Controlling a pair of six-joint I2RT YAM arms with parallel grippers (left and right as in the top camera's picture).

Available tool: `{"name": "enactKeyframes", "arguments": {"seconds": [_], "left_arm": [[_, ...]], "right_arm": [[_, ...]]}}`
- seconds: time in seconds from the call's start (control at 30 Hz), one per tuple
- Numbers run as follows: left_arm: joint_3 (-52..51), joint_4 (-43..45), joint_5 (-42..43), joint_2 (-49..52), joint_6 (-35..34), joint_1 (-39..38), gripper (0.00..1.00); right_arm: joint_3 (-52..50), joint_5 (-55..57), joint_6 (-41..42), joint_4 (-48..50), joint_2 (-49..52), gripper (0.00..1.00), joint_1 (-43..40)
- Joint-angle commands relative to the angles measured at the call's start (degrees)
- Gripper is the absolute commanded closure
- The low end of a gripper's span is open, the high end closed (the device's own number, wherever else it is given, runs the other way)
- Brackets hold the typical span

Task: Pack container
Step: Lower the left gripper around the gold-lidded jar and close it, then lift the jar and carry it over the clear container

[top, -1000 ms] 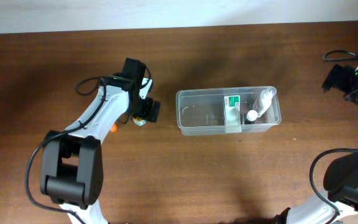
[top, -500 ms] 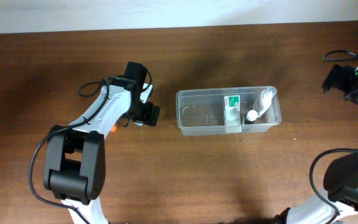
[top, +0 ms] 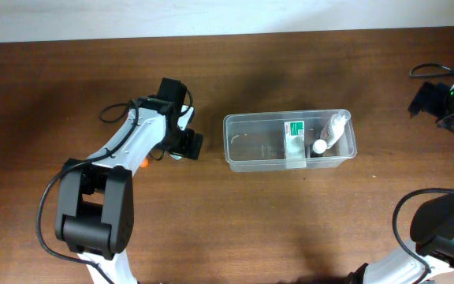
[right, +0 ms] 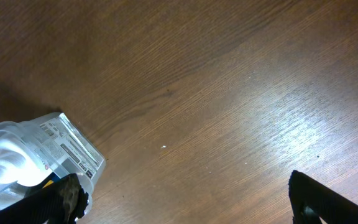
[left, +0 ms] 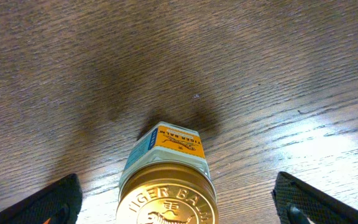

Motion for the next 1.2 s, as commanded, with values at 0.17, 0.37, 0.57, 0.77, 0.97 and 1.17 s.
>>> {"name": "enactKeyframes", "arguments": {"seconds": [0.17,0.37,0.57,0.77,0.97,1.17], "left_arm": [[0.66,0.09,0.02,1.14,1.07,0.11,0.33],[0.66,0.07,0.02,1.18,1.05,0.11,0.54],[0.66,0.09,0.02,1.18,1.07,0.11,0.6],[0.68,0.13,0.02,1.18,1.07,0.11,0.63],[0.7,0.13,0.02,1.18,1.07,0.11,0.63],[3.74,-0.66,0.07,1.16,1.07,0.11,0.64]], "right_arm": [[0.07,0.7,0.31,0.0,-0.28,0.02,-0.37],[0.07,0.7,0.31,0.0,-0.28,0.02,-0.37],[0.07,0.7,0.31,0.0,-0.28,0.02,-0.37],[0.07,0.7,0.31,0.0,-0.28,0.01,-0.37],[0.07,0.7,0.31,0.0,-0.28,0.02,-0.37],[0.07,0.7,0.31,0.0,-0.28,0.02,-0.37]]}}
